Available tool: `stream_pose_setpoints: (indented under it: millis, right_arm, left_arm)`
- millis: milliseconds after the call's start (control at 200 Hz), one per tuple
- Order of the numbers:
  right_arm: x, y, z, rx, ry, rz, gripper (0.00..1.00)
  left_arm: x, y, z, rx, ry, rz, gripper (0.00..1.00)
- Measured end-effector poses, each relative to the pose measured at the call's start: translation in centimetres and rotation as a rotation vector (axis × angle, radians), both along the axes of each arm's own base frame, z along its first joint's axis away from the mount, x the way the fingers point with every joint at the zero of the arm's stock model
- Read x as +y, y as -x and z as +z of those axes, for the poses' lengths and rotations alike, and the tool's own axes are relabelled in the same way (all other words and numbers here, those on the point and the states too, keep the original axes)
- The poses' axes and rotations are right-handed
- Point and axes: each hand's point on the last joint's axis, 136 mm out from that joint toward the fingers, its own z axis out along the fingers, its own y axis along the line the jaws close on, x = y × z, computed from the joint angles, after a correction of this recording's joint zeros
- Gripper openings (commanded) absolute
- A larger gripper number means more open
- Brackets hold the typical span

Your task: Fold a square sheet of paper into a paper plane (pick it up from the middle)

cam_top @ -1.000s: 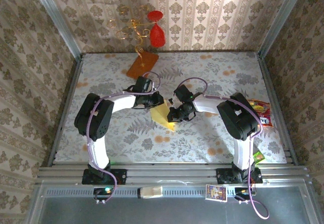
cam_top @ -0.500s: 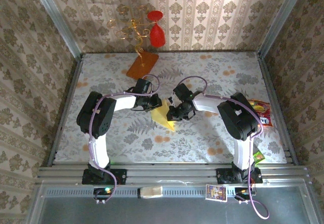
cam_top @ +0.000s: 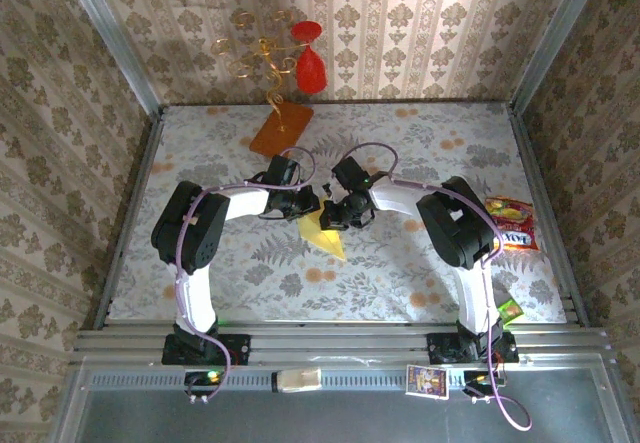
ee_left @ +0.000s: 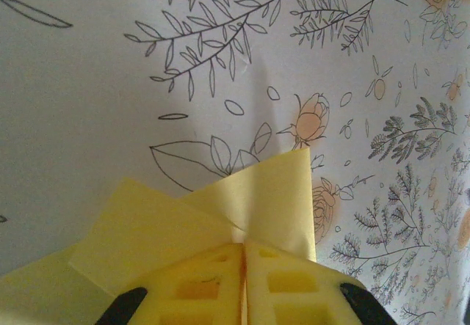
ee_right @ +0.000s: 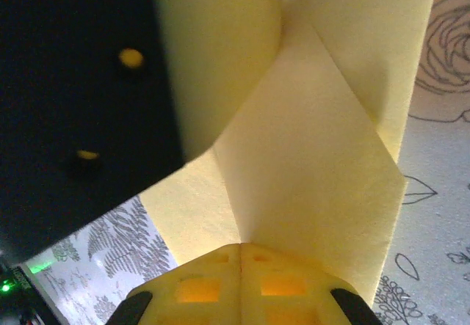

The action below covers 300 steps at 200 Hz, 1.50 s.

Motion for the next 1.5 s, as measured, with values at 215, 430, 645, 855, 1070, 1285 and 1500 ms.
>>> stream_pose_setpoints:
  millis: [215,430,645,855,1070,1285,1500]
  right_arm:
    - [-0.1,0.2,-0.3,-0.005,0.003,0.016,0.07]
    - [-1.3,2.0,-0.5,-0.01,0.004,0.035,0.07]
    - [-3.4,6.2,-0.6,0.046,0.0,0.048,0.09]
    - [-5.2,8.9,-0.7,0.066,0.01,0.037,0.11]
    - [-6.3,9.2,1.1,0.025,0.019,-0.024,0.3]
    - [-5.8,4.2,5.6,-0.156,-0.051,-0.123,0.41]
    - [-5.8,-1.1,4.7,-0.161,-0.09,-0.211,0.41]
  left_arm:
    - [0.1,0.0,-0.1,0.006,-0.003,0.005,0.1]
    - [0.2,-0.1,-0.2,0.016,0.005,0.012,0.1]
    - [0.2,-0.1,-0.2,0.022,0.016,0.009,0.1]
    - [0.1,-0.1,-0.1,0.028,0.035,0.002,0.11]
    - [-0.6,-0.8,0.7,0.0,0.082,0.005,0.19]
    - [-0.3,-1.6,4.5,-0.076,0.162,0.06,0.4]
    - [3.8,-2.5,8.8,-0.193,0.195,0.166,0.59]
